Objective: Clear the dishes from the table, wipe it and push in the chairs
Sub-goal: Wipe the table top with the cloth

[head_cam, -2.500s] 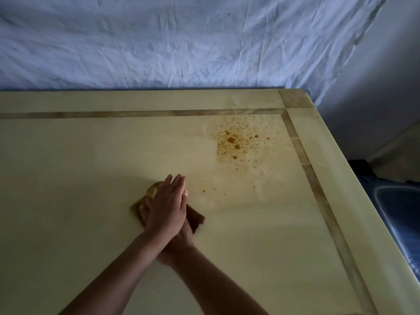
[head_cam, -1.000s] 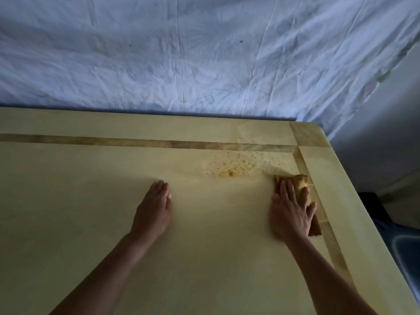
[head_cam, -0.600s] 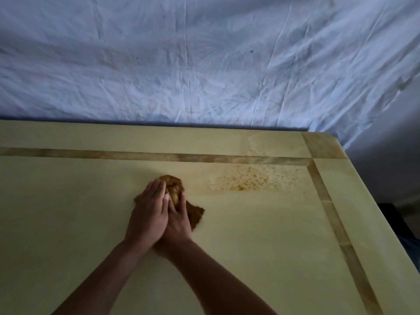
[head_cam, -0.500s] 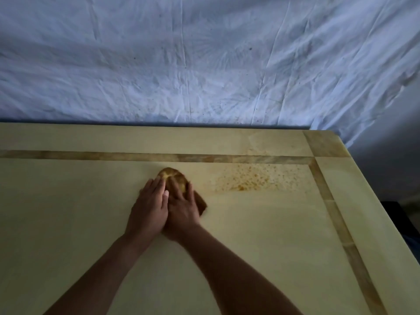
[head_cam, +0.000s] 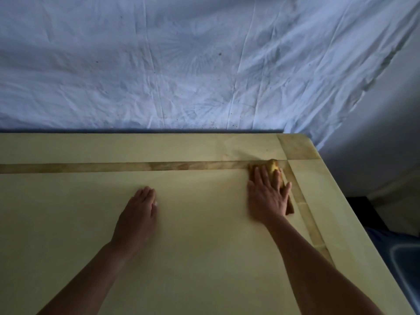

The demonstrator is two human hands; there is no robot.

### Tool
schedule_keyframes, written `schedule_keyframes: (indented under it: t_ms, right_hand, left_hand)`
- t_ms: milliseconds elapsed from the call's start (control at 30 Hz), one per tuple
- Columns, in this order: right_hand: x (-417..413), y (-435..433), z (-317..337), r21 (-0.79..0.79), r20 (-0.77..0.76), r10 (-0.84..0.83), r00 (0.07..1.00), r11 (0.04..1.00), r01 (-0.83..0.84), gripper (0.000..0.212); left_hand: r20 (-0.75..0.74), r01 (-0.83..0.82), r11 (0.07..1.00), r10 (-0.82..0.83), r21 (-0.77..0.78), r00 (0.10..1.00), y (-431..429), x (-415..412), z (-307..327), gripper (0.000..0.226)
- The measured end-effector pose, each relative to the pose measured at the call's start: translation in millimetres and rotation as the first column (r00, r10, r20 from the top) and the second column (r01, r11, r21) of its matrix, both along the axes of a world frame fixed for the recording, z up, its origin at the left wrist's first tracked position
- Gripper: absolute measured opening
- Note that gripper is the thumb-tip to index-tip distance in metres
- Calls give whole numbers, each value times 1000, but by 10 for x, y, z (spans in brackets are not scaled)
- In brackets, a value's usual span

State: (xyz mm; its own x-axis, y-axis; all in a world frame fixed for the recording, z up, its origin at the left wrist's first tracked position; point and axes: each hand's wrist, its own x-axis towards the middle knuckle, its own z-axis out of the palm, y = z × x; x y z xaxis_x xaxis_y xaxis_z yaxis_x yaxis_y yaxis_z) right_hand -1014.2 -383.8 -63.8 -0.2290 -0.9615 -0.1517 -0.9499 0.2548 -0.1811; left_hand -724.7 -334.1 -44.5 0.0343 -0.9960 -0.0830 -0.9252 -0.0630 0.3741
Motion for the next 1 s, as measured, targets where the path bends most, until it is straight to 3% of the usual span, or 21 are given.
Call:
schedule_keyframes:
  t_ms: [100, 133, 200, 300, 433, 533, 600, 833, 1000]
  right_hand:
    - [136, -34, 35, 13, 43, -103, 994, 995, 103, 57]
    - [267, -47, 53, 26, 36, -56, 998, 998, 55, 55]
    - [688, -78, 93, 42, -33, 211, 977, 977, -210, 48]
    - [1476, -106, 145, 24, 63, 557, 828, 828, -560, 43]
    - [2182, -372, 159, -17, 325, 627, 708, 753, -658, 51]
    - [2164, -616, 63, -32, 179, 709, 682, 697, -716, 51]
    - [1951, -756, 21, -48, 89, 693, 715, 720, -692, 52]
    - [326, -1040, 59, -29, -48, 354, 934, 934, -356, 54]
    - [-373, -1135, -1, -48, -10, 33, 999, 998, -33, 56]
  left_hand:
    - [-12, 11, 1000, -11, -12, 1000, -8, 41, -25, 48]
    - [-11, 18, 999, -19, -27, 1000, -7, 37, -42, 49]
    - [5, 25, 999, -25, -36, 1000, -16, 47, -73, 49]
    - [32, 48, 998, -47, -45, 998, -35, 102, -150, 55]
    - [34, 75, 992, -72, -104, 997, -61, 121, -153, 37]
    - [34, 3, 995, 0, -104, 999, -41, 57, -144, 42]
    - [49, -32, 993, 37, -110, 998, -76, 24, -161, 59]
    - [40, 73, 996, -71, -59, 997, -481, -388, -31, 73]
    - [63, 120, 992, -121, 28, 991, -594, -522, -112, 59]
